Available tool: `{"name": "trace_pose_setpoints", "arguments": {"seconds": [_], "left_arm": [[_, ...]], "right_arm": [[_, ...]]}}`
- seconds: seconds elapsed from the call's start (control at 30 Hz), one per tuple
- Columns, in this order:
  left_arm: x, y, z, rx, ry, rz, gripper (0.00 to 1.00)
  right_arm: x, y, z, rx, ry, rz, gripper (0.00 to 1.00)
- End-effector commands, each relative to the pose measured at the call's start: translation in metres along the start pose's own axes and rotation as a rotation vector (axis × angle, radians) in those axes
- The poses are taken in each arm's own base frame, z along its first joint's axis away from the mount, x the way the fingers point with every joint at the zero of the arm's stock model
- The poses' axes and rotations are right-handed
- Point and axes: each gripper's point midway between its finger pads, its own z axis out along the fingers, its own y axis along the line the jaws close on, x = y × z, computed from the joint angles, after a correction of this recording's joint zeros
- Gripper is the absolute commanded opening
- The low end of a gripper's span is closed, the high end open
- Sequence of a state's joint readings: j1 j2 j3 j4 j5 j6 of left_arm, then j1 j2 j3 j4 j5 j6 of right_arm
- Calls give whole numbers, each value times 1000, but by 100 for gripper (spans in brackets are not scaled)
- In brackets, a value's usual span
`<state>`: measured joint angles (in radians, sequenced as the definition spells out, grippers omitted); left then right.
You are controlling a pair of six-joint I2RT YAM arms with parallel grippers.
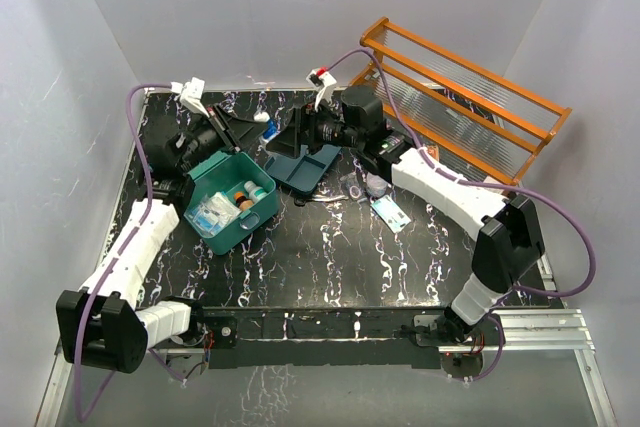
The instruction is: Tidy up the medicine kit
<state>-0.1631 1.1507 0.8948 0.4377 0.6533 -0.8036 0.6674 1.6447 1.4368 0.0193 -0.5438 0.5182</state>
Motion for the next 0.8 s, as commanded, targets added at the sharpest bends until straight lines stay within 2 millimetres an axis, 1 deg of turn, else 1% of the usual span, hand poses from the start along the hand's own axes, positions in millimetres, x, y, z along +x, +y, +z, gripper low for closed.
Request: {"name": "trace_pose_setpoints", "arguments": {"seconds": [0.0, 0.13, 0.23, 0.33, 0.5, 0.63, 0.7, 0.77], "left_arm": [[-16, 4, -10, -103, 24, 252, 13], [-13, 33, -23, -241, 137, 490, 15], [-11, 49, -34, -303, 189, 613, 16], [-3, 68, -41, -355, 253, 674, 16], [12, 110, -49, -467, 354, 719, 16], [21, 135, -51, -515, 408, 752, 16], [30, 149, -51, -531, 439, 736, 16], [45, 160, -49, -518, 484, 722, 16]], "right_arm": [[-26, -12, -25, 146, -86, -114, 69], [-13, -46, -43, 313, -76, -94, 71], [10, -70, -54, 418, -62, -59, 69], [28, -93, -64, 518, -29, -81, 68], [54, -132, -78, 680, 40, -126, 67], [66, -149, -75, 726, 83, -129, 66], [72, -157, -71, 738, 107, -128, 66], [75, -164, -66, 753, 126, -126, 66]]}}
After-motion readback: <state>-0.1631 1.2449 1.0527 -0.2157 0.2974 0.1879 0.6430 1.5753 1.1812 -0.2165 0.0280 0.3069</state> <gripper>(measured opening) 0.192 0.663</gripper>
